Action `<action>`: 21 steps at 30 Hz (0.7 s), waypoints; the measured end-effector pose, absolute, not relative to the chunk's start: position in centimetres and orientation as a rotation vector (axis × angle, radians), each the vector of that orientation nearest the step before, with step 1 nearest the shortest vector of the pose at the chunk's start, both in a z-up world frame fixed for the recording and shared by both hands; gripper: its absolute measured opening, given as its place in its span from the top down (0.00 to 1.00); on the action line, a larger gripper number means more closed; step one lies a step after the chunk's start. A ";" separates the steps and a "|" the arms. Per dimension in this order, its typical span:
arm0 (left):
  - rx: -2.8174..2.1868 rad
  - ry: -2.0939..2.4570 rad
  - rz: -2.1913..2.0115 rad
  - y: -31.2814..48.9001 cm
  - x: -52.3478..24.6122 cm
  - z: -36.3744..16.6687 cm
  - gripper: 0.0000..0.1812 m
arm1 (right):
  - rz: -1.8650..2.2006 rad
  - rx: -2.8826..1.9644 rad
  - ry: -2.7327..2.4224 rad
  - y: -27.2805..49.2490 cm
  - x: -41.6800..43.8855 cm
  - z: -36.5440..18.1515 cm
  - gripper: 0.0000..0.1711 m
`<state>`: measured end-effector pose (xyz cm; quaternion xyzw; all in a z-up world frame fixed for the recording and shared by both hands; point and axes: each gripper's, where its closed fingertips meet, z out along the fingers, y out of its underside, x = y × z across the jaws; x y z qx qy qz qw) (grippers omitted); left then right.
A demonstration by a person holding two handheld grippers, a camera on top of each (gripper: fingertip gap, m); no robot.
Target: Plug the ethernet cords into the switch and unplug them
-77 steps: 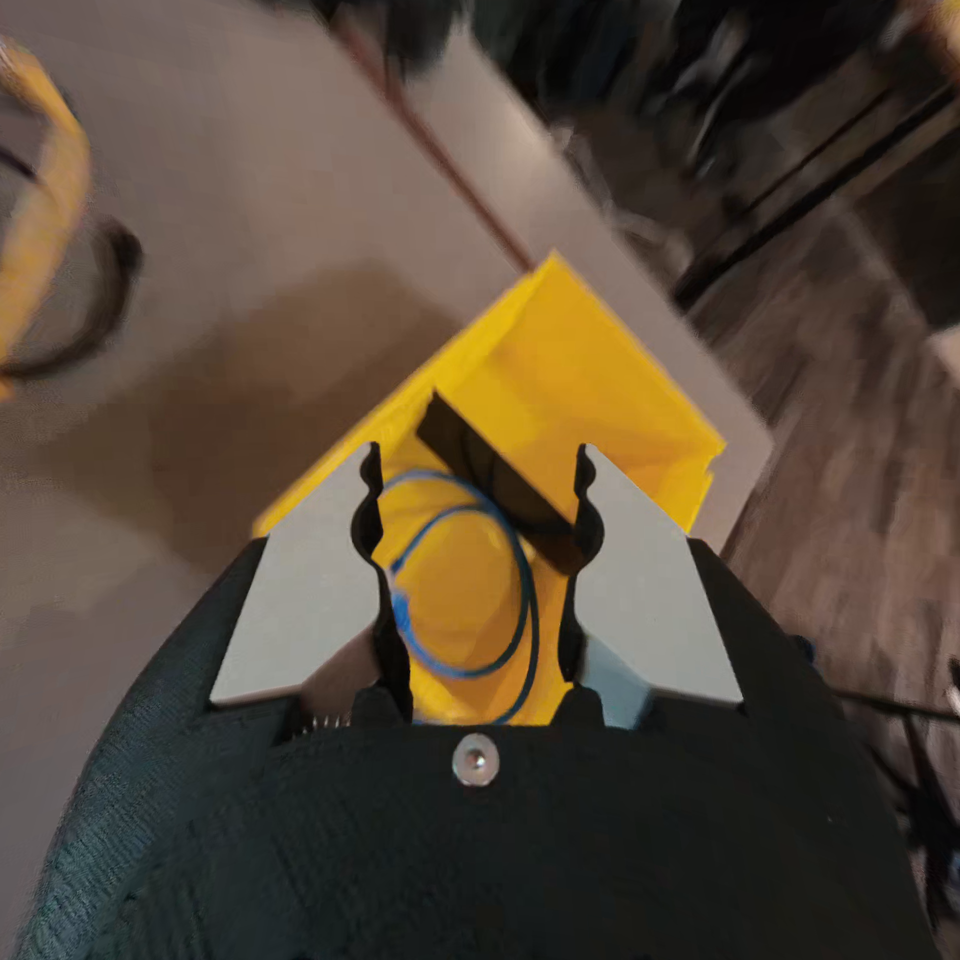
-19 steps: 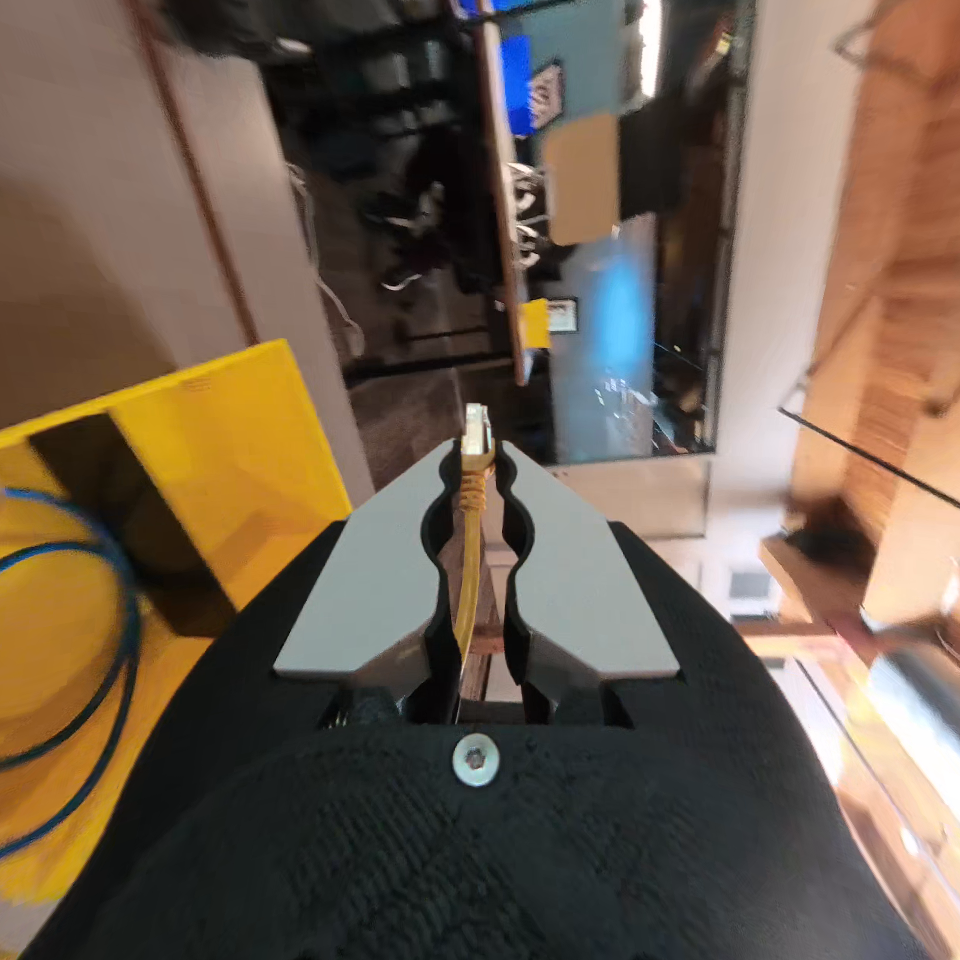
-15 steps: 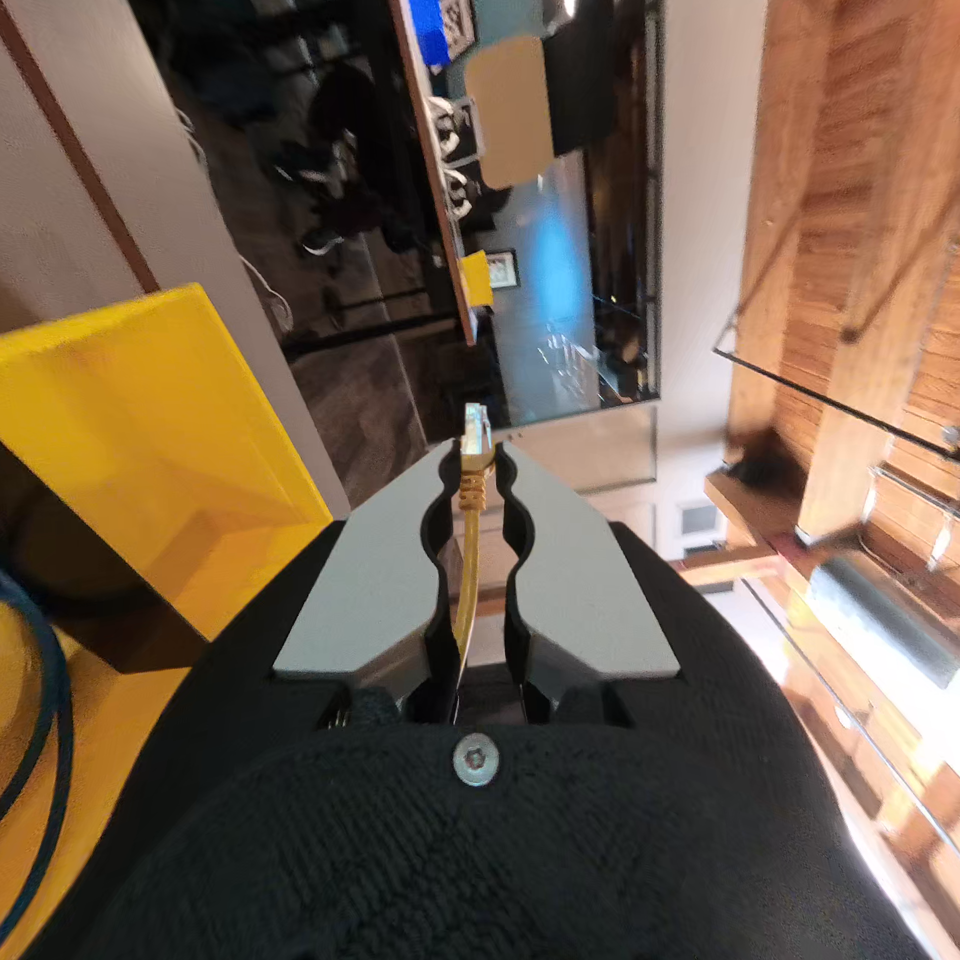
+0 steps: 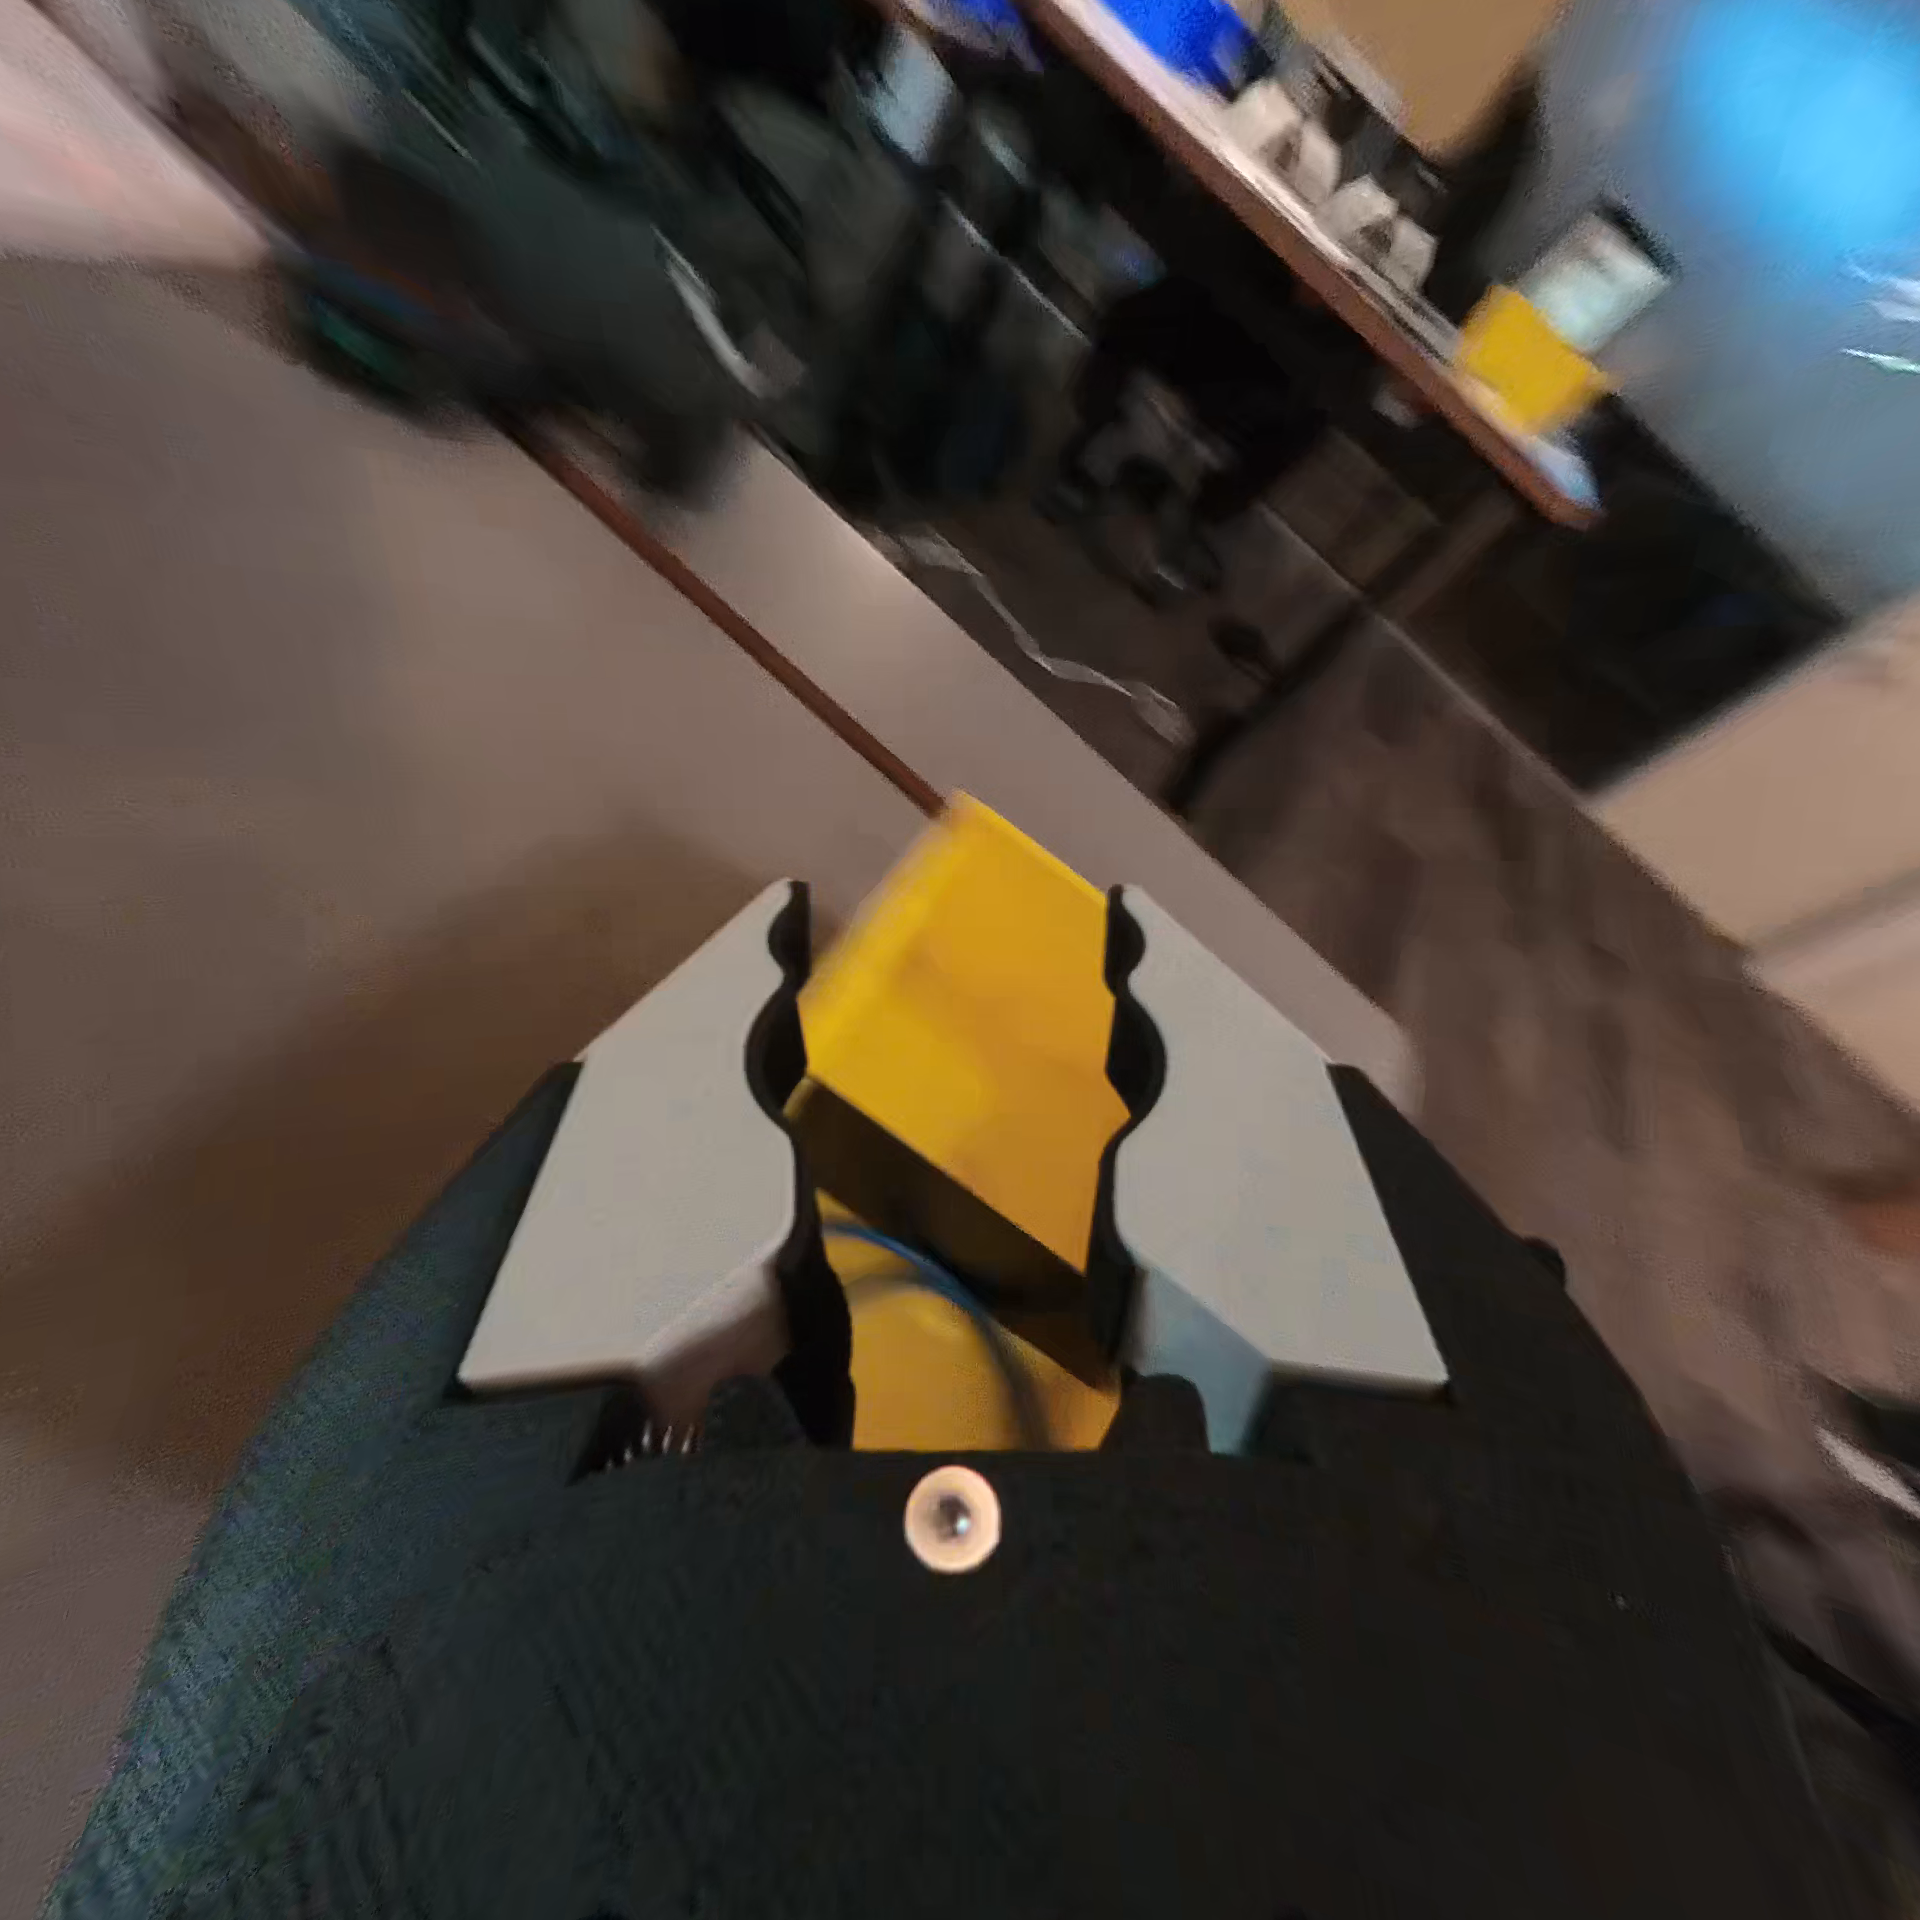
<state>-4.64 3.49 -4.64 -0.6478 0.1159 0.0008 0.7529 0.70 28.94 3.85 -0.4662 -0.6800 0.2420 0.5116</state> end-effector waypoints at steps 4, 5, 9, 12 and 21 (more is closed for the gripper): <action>-1.227 0.272 -0.227 2.1 -2.1 -1.3 0.88 | 1.266 -1.033 -1.869 12.0 0.3 1.2 0.68; -1.171 0.288 -0.308 1.6 -1.2 -0.4 0.88 | 1.372 -0.995 -1.918 8.8 0.4 0.0 0.68; -1.008 0.298 -0.553 -0.1 0.8 1.5 0.89 | 1.725 -0.832 -1.915 0.6 0.8 -1.6 0.71; -1.013 0.312 -0.585 0.1 1.3 1.2 0.89 | 1.788 -0.720 -1.809 -0.5 0.9 -0.7 0.81; -1.405 0.330 -0.462 3.3 0.9 -3.4 0.72 | 1.011 -0.665 -2.202 4.4 0.4 -4.0 0.88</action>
